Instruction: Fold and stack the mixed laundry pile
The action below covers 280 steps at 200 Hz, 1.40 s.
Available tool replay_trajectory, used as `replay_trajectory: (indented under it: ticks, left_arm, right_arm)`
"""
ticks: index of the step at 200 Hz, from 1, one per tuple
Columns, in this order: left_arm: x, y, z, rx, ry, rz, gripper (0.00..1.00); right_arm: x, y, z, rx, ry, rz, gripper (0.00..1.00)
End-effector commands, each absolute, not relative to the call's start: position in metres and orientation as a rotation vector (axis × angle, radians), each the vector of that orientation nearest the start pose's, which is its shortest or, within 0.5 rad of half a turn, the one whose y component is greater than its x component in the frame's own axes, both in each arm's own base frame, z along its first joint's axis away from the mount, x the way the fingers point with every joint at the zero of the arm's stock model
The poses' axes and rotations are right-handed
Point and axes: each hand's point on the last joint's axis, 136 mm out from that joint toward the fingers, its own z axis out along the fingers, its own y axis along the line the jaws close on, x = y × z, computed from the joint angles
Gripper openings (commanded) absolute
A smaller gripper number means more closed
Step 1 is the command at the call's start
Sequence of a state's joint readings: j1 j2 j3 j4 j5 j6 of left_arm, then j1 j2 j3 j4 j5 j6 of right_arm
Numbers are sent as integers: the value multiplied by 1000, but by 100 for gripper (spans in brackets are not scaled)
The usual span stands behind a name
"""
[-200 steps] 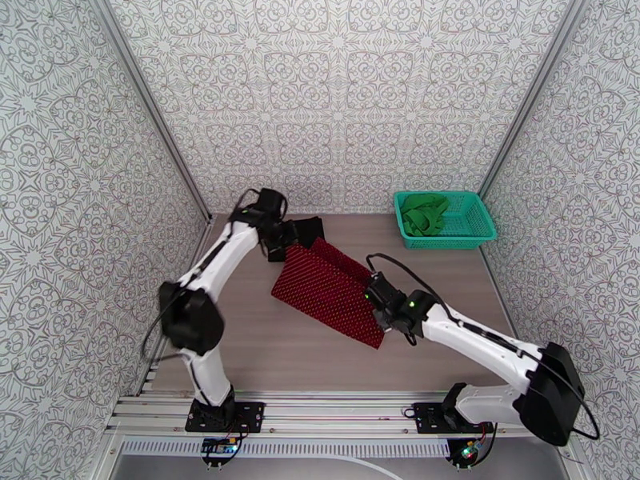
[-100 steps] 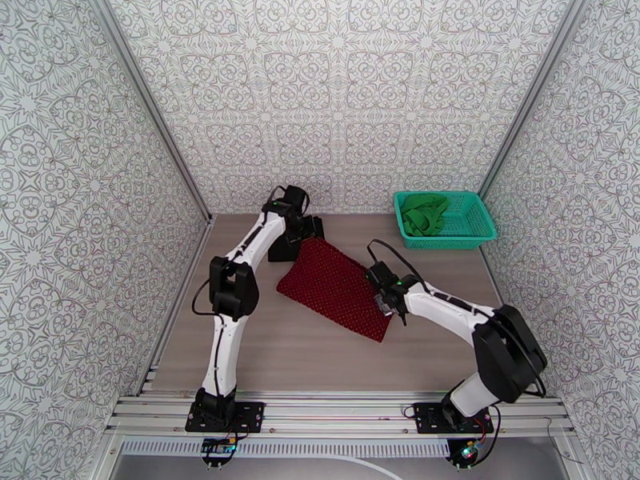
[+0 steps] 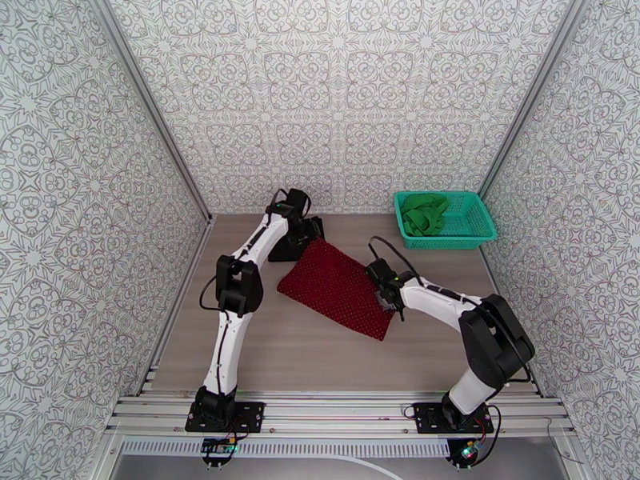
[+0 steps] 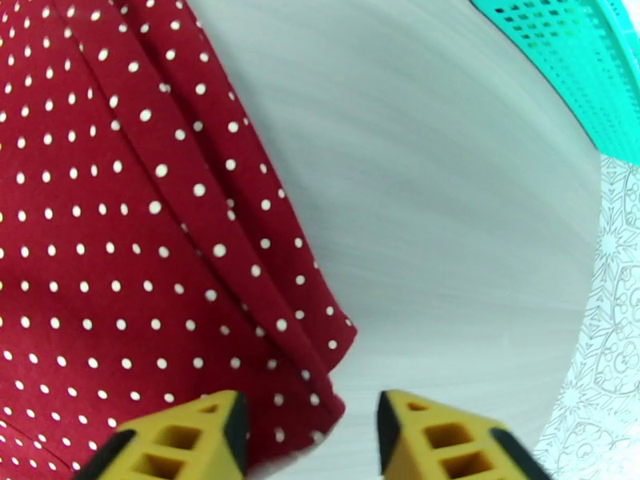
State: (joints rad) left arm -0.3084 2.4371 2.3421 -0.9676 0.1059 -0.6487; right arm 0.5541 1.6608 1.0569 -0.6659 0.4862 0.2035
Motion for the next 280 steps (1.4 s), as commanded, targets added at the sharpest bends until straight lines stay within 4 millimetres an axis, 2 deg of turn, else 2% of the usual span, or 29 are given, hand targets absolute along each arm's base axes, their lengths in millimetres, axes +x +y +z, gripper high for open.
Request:
replay_trajectory:
  ticks: [1,27,30,49,51,59,62,85,110,140,166,209,252,267,280]
  left_arm:
    - [561,-189,163,-388,2564,-462,70]
    - [546,-171,207,-348,2506,-403,73]
    - [542,-169,221,-340,2483,-402,73]
    - [519,-157,251,-301,2435,-371,74]
    - [516,-156,248,-298,2443,-364,74]
    - [506,-151,261,-287,2420,-359,76]
    - [499,-148,254,-286,2438,-346,76]
    - [464,-138,253,-279,2446,-342,76]
    - [426,-136,231,-280,2489,-368,76]
    - [400,-134,210,-277,2532,-382,76]
    - [394,-136,198,-260,2553,-385,75]
    - [396,-135,181,-256,2590,-366,71]
    - [397,-136,176,-244,2602,-358,70]
    - [397,-133,173,-245,2609,-342,70]
    - [396,-131,170,-250,2616,-335,70]
  right_arm:
    - [334,108,112,-216,2610,-408,55]
    - [309,117,129,-21,2662,-164,59]
    - [306,118,130,7,2664,-131,59]
    - [290,129,128,185,2690,60,59]
    - [289,130,128,203,2694,76,59]
    - [283,134,124,272,2711,127,59]
    - [282,134,123,296,2716,140,59]
    - [272,139,102,461,2771,196,59]
    - [269,148,75,585,2812,243,55]
    - [270,145,56,657,2815,195,53]
    - [272,141,47,733,2802,155,52]
    - [277,148,26,746,2836,149,47]
    - [280,156,3,749,2881,153,46]
    - [281,158,-4,745,2885,162,41]
    - [284,160,-10,734,2886,177,33]
